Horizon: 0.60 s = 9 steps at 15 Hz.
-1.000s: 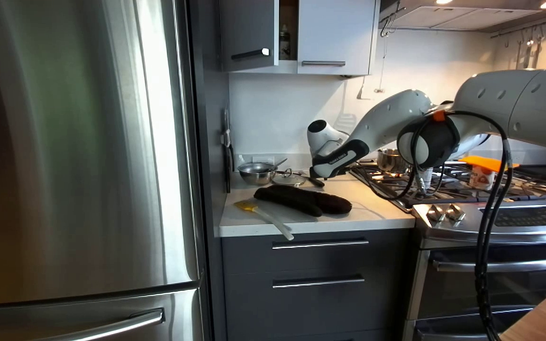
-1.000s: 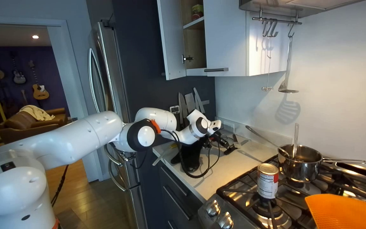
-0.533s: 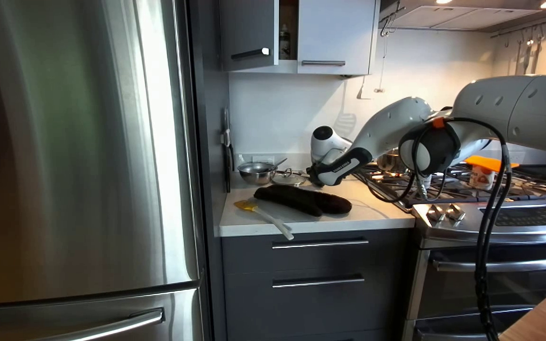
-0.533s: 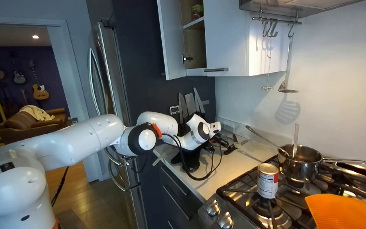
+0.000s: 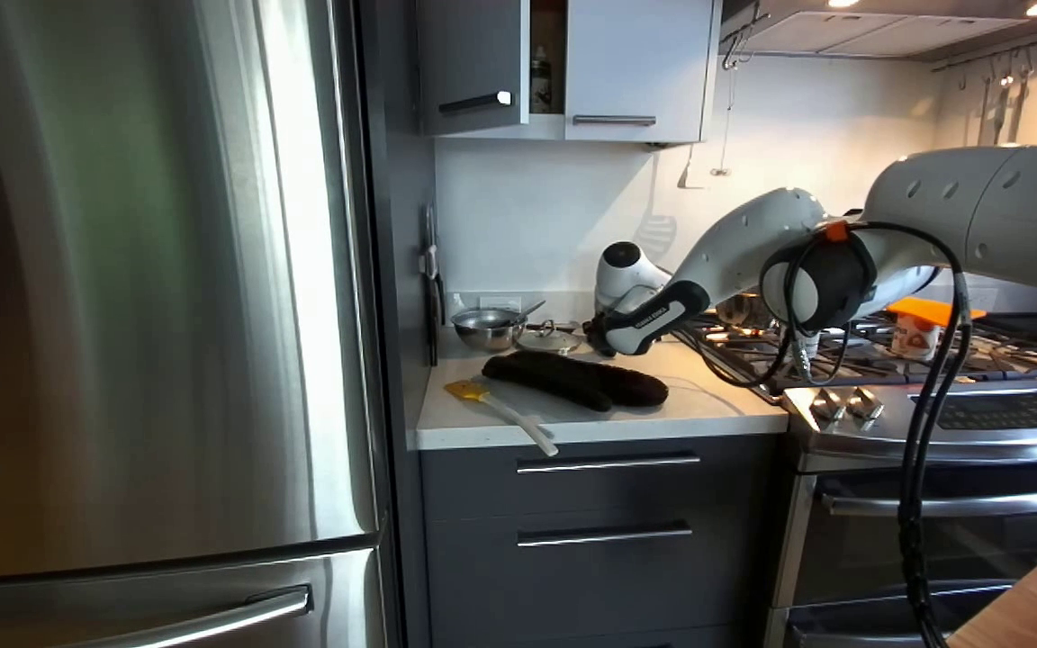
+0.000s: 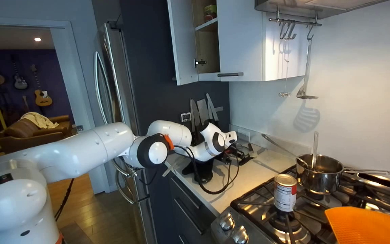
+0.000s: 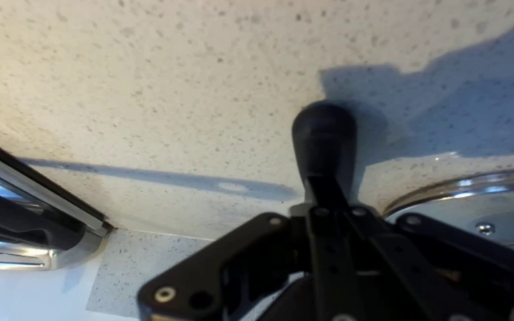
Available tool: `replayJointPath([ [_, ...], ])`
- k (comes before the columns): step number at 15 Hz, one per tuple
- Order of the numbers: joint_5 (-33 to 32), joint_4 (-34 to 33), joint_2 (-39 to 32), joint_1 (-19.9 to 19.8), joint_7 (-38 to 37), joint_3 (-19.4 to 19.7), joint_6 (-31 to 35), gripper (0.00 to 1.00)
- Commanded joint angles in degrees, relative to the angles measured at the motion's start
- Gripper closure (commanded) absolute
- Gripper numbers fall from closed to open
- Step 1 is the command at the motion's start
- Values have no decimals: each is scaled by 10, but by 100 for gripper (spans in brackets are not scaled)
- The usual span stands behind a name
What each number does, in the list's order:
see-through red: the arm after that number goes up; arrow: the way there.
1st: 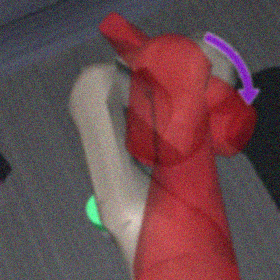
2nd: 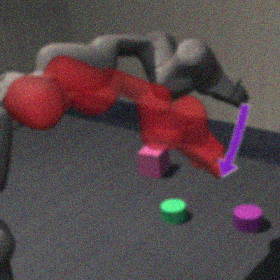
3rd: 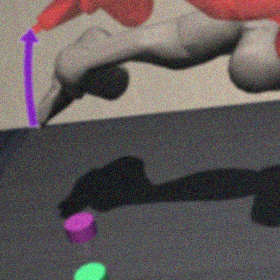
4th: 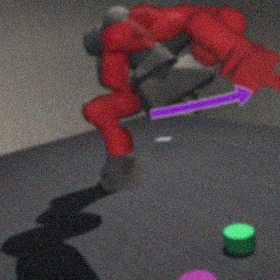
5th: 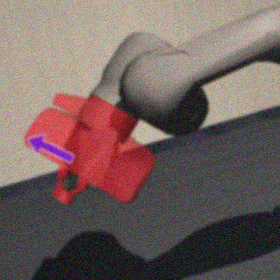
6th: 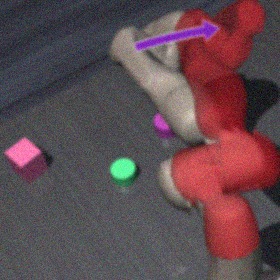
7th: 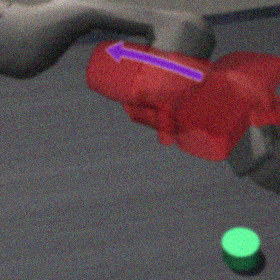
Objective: Move the straight spatula to the front right side of the counter
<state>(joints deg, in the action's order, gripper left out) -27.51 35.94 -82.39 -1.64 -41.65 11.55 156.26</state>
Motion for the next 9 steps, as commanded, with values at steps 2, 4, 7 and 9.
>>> replayJointPath([
  [2,33,34,20,-22,100,-82,-70,100],
  [4,40,32,27,-27,123,-100,-109,100],
  [7,42,27,37,-25,127,-105,-178,100],
  [9,39,26,44,-22,118,-102,-224,100],
])
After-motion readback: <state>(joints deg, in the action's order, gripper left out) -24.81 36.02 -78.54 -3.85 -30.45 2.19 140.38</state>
